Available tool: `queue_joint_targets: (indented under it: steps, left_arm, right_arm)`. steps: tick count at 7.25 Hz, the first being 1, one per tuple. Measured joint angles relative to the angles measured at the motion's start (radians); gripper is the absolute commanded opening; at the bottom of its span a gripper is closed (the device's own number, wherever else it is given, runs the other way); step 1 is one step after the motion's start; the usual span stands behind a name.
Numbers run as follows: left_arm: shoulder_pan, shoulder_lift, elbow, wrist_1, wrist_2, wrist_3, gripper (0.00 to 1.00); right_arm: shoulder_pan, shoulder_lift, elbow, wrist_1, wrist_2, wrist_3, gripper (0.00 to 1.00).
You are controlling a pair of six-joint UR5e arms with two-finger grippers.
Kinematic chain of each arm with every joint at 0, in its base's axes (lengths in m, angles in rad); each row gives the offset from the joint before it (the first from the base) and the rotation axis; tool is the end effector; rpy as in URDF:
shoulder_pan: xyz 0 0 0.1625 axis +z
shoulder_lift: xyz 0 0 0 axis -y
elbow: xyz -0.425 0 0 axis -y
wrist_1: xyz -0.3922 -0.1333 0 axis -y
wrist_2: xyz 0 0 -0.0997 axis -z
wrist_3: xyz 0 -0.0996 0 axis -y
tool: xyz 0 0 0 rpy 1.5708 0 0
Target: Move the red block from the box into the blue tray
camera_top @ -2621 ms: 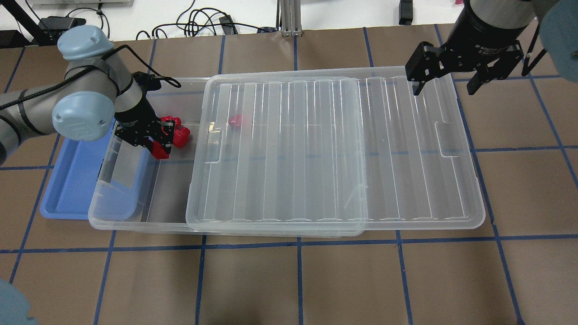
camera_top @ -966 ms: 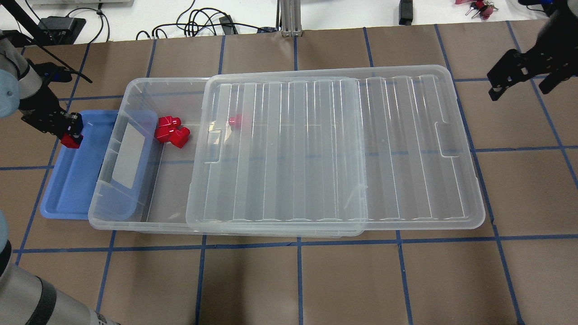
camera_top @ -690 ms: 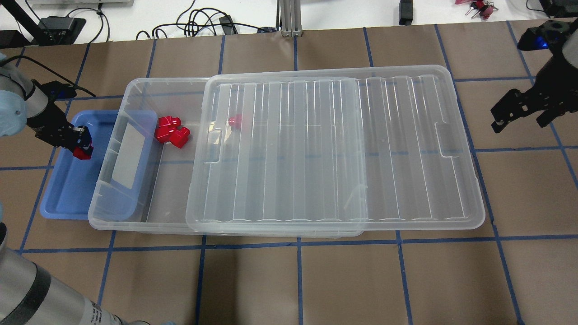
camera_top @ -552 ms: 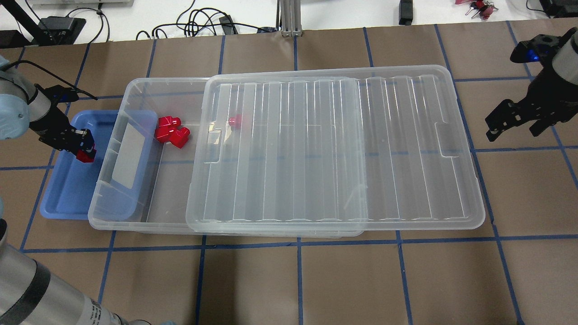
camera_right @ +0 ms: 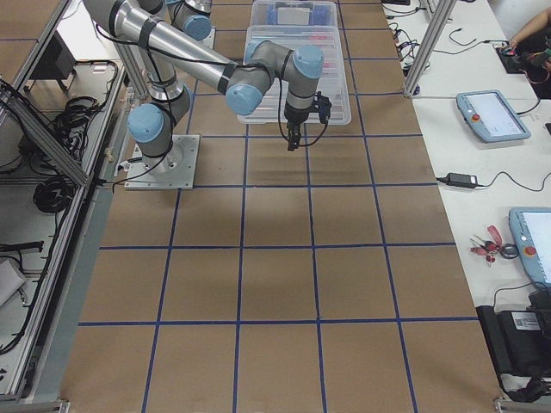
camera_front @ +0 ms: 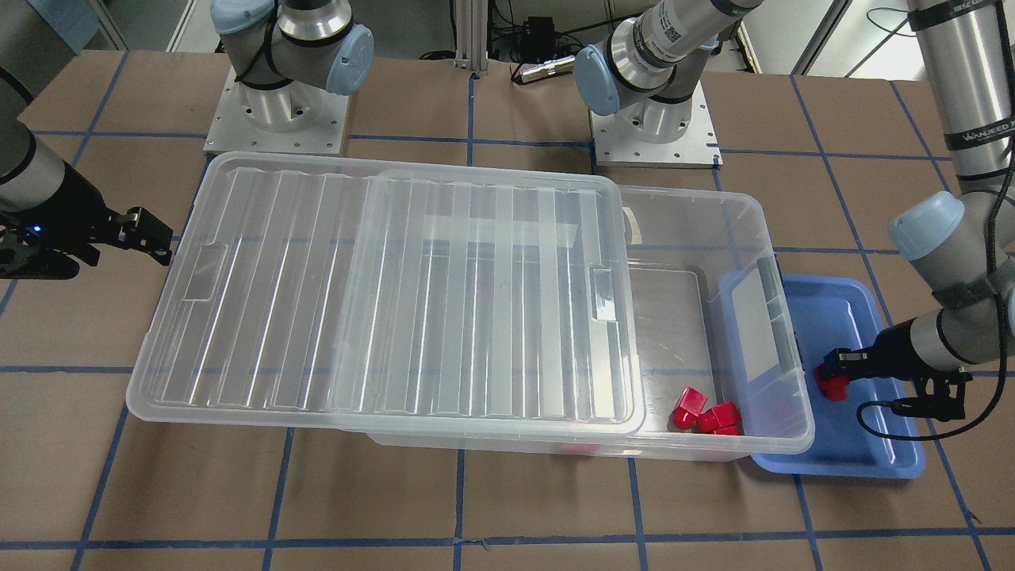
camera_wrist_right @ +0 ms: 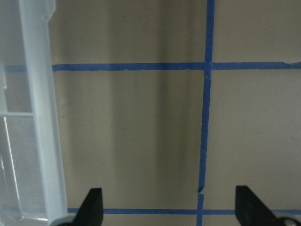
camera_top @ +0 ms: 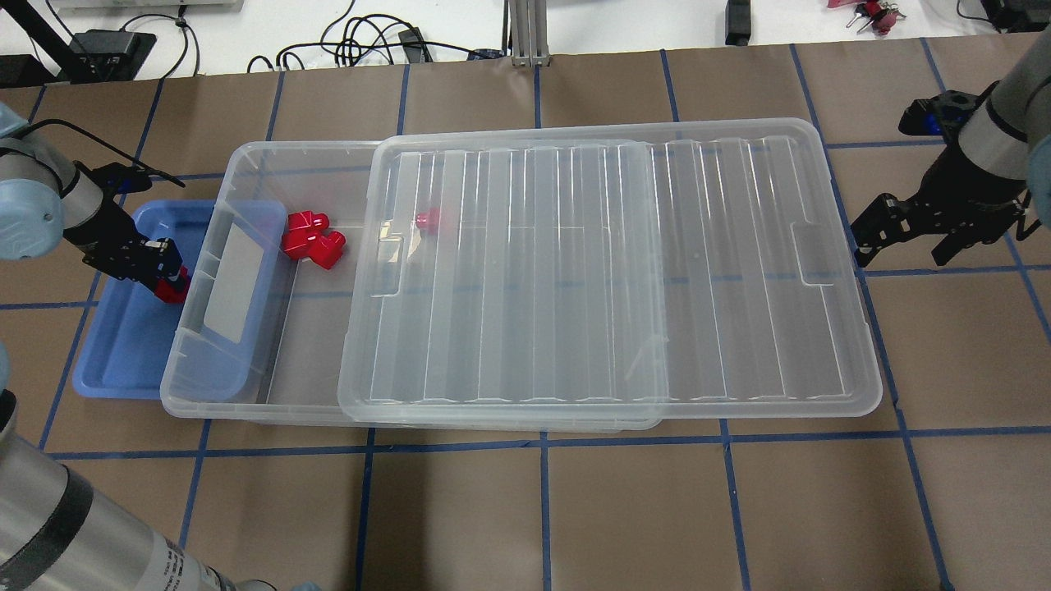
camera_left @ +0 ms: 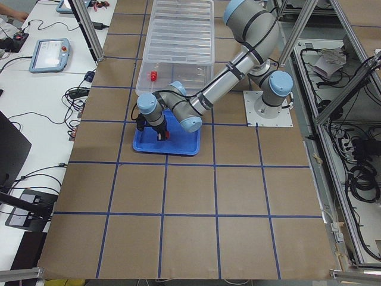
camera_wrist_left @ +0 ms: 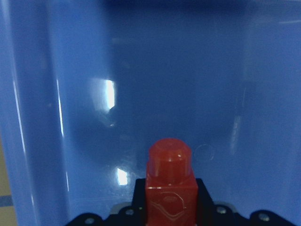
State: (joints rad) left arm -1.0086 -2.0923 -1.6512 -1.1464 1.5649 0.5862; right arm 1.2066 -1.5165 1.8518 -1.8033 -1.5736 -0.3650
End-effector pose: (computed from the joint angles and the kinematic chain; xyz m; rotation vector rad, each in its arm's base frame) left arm 0.2148 -0.5922 0.1933 -0.0356 -3.0320 -0.2217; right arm -0.0475 -0.4981 0.3485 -0.0015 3.1039 0.1507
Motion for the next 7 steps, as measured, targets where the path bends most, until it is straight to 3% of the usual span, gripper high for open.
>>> queue_joint_targets:
  steps: [4, 7]
  left_arm:
    - [-0.015, 0.094, 0.06, -0.086, 0.01, 0.0, 1.0]
    - [-0.1, 0.248, 0.251, -0.409, 0.007, -0.074, 1.0]
  right_arm:
    - [0.097, 0.008, 0.004, -0.034, 0.01, 0.105, 1.0]
    - [0.227, 0.036, -0.004, -0.1, 0.012, 0.271, 1.0]
